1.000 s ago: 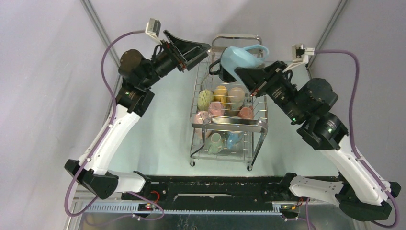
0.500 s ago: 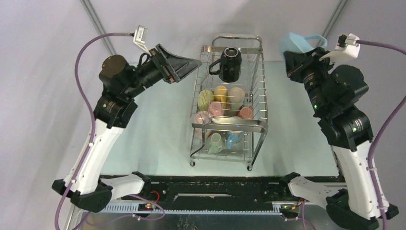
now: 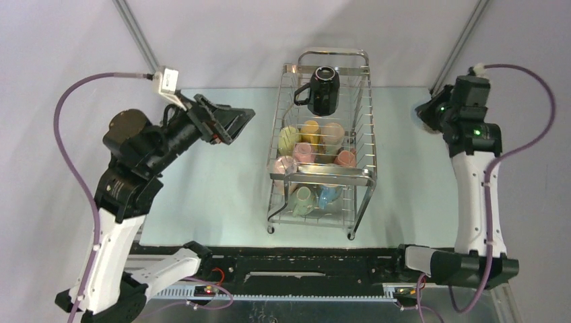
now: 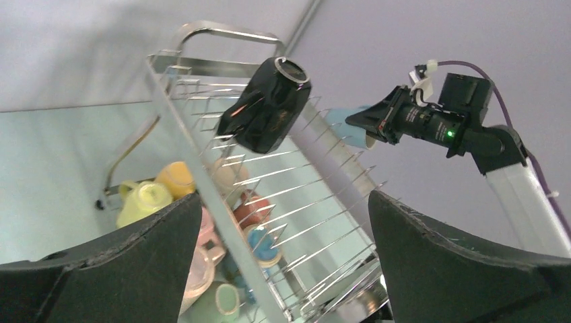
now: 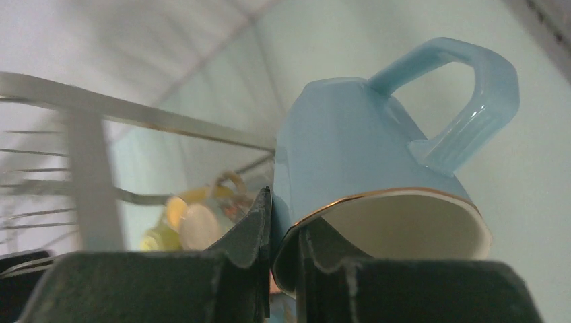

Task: Unload the cups from the dish rack
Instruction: Place the cup at the center of the board.

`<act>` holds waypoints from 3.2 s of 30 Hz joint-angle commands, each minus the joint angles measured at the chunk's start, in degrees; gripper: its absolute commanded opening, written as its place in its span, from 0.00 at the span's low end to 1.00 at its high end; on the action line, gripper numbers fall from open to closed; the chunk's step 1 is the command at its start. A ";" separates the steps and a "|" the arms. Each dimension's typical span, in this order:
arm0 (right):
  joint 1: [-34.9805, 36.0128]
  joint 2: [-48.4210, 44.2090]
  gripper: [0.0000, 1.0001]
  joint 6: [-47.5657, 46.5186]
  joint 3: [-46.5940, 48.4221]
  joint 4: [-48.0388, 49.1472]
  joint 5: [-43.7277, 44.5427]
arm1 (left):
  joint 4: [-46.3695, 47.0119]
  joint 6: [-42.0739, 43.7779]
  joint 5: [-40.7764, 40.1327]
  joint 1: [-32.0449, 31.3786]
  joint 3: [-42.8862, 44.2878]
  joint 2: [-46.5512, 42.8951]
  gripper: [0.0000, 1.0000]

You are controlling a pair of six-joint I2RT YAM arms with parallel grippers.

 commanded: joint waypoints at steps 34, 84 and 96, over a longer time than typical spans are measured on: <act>6.90 49.60 0.00 -4.43 15.85 -6.49 3.94 | -8.00 6.14 -9.59 0.18 -21.25 -15.91 1.00; 6.05 25.59 0.61 -5.31 10.40 -7.18 -0.87 | -8.40 10.01 -9.27 0.17 -0.02 -1.83 1.00; 6.07 7.91 0.76 -5.10 4.83 -7.24 -0.60 | -10.45 15.86 -12.78 -6.63 27.35 18.72 1.00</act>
